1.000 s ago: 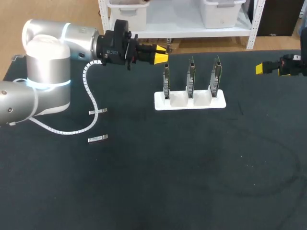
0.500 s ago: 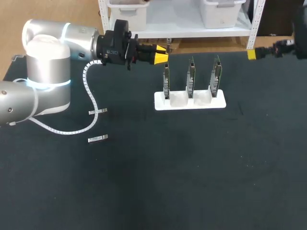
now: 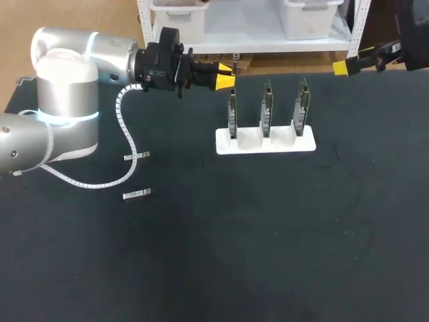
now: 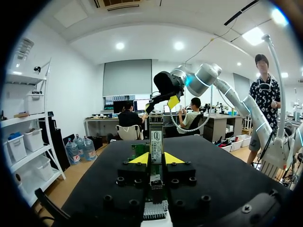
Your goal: Pick up the optical module with the left hand, and insert it into the network port with the right hand.
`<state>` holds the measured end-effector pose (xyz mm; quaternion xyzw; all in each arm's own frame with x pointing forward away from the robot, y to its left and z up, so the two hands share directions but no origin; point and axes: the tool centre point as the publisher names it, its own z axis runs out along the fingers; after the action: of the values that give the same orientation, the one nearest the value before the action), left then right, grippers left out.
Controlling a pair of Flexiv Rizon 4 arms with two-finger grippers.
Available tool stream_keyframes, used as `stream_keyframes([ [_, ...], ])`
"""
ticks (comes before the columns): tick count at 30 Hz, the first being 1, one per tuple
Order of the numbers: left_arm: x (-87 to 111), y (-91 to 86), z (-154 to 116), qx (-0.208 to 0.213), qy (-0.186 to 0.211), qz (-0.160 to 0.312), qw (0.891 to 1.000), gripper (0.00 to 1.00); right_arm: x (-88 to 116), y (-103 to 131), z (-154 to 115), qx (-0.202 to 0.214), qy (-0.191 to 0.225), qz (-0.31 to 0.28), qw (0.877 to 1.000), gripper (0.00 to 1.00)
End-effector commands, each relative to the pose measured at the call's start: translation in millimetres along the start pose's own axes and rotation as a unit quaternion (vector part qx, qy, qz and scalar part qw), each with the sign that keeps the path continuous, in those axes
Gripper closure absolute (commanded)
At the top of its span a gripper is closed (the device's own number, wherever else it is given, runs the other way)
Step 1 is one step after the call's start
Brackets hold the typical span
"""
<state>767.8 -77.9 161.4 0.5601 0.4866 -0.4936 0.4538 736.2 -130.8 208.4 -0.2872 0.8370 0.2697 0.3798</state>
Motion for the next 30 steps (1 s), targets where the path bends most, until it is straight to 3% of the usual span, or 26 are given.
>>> stream_keyframes([
  [1,0.4,-0.2,0,-0.001,0.0,0.0,1.0,1.0,-1,-3,0,-0.065,-0.001,0.0,0.998,0.0],
  [5,0.4,-0.2,0,-0.001,0.0,0.0,1.0,1.0,-1,-3,0,-0.065,-0.001,0.0,0.998,0.0],
  [8,0.4,-0.2,0,-0.001,0.0,0.0,1.0,1.0,-15,-3,3,-0.076,-0.004,-0.046,0.996,0.0],
  [12,0.4,-0.2,0,-0.001,0.0,0.0,1.0,1.0,-43,18,23,-0.12,-0.013,-0.132,0.984,0.0],
  [17,0.4,-0.2,0,-0.001,0.0,0.0,1.0,1.0,-60,44,56,-0.179,-0.013,-0.191,0.965,0.0],
  [23,0.4,-0.2,0,-0.001,0.0,0.0,1.0,1.0,-61,64,80,-0.213,-0.002,-0.238,0.947,0.0],
  [30,0.4,-0.2,0,-0.001,0.0,0.0,1.0,1.0,-55,73,85,-0.255,0.006,-0.246,0.935,0.0],
])
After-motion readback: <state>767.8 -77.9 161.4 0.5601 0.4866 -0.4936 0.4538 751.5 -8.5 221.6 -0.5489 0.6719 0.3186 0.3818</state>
